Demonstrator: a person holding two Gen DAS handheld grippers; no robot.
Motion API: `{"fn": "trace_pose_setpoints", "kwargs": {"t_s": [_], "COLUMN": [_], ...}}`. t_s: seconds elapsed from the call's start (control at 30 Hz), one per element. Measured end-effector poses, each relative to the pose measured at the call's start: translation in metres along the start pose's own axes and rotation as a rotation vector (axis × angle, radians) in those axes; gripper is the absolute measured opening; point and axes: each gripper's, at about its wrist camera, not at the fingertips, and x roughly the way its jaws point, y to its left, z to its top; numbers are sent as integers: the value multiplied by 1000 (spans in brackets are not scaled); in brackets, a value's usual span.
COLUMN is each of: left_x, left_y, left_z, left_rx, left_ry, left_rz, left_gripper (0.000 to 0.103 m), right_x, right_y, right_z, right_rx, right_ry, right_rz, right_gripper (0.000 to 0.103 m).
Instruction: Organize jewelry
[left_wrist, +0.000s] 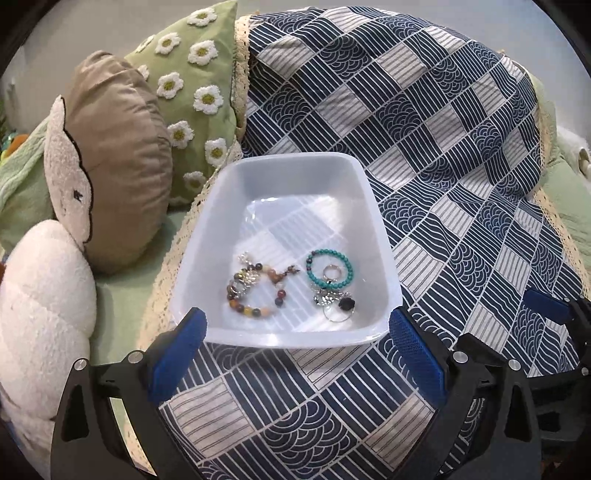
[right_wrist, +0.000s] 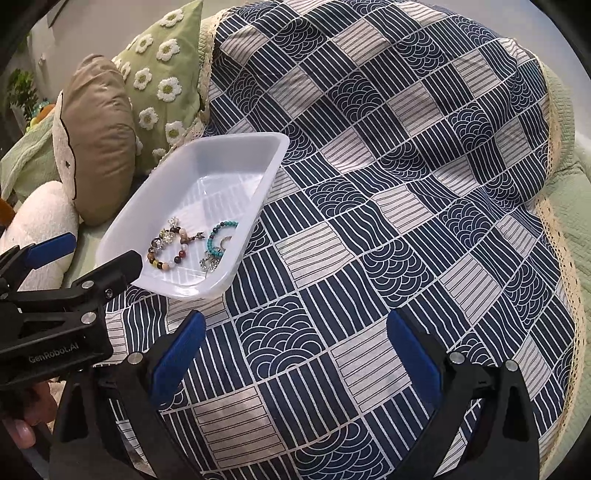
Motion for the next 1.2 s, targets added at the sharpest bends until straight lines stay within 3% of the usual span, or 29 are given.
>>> {"fn": "trace_pose_setpoints", "kwargs": {"t_s": [1.2], "left_x": [-2], "left_y": [2], "left_z": [1], "left_rx": [-3], "left_ry": [-6], "left_rz": [28], "left_gripper": [95], "right_x": [-1], "right_y": [0], "right_z": [0], "right_rx": [-29], "right_ry": [-5], "right_rz": [-40], "right_gripper": [97]}}
